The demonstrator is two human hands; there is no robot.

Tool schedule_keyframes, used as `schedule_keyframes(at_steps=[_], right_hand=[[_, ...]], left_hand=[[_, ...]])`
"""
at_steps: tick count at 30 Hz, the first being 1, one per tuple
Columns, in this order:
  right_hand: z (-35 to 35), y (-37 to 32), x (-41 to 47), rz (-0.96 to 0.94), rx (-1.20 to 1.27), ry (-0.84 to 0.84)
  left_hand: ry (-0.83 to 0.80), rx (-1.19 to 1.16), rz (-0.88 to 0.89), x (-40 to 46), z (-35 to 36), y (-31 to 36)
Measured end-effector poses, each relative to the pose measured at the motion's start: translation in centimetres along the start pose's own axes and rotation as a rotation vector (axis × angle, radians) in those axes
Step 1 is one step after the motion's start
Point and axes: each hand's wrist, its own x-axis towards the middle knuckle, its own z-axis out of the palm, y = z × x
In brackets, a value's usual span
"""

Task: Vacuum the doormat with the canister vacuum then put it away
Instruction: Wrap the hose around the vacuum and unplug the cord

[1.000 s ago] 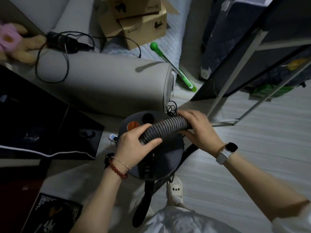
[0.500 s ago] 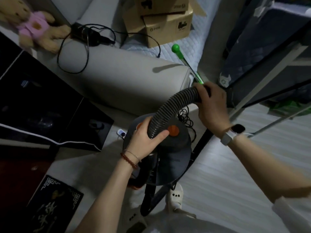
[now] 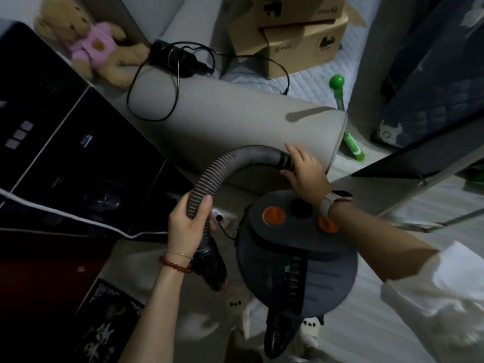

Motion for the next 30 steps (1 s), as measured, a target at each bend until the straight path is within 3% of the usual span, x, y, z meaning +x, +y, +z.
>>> schedule_keyframes(at_steps=[4,11,17,20,24,28,30], right_hand=[[3.7,-1.2,1.3,0.096,-0.055,-0.151],[11.2,-11.3,4.6,-0.039,-0.049,-0.243],[16.7,-19.4,-0.9,-0.060,0.190,-0.294],[18.1,-22.4,-2.9,0.181,0.530,-0.275],[19.8,-24.8,-4.6,0.634,0.910,-0.094],[20.0,-27.3,-8.6,0.854,1.291,-0.096],[20.1,-27.5,-11.0,0.876,1.306,-0.070]], left_hand=[[0.049,-0.115,-0.092,2.2,-5.9,-2.9],[-0.012,-0.220,-0.355,1.6,-11.5,-9.4],[0.103,-0.198,-0.427,0.5,-14.9,-11.8],[0.121,-0.189,-0.423,-1.3,-15.6,-11.9],[0.081,-0.164,-0.356,-5.3,-16.5,-12.3],[-0.023,-0.060,-0.295,-10.3,-16.7,-13.2],[-0.106,-0.096,-0.328,-12.8,-16.5,-13.5]])
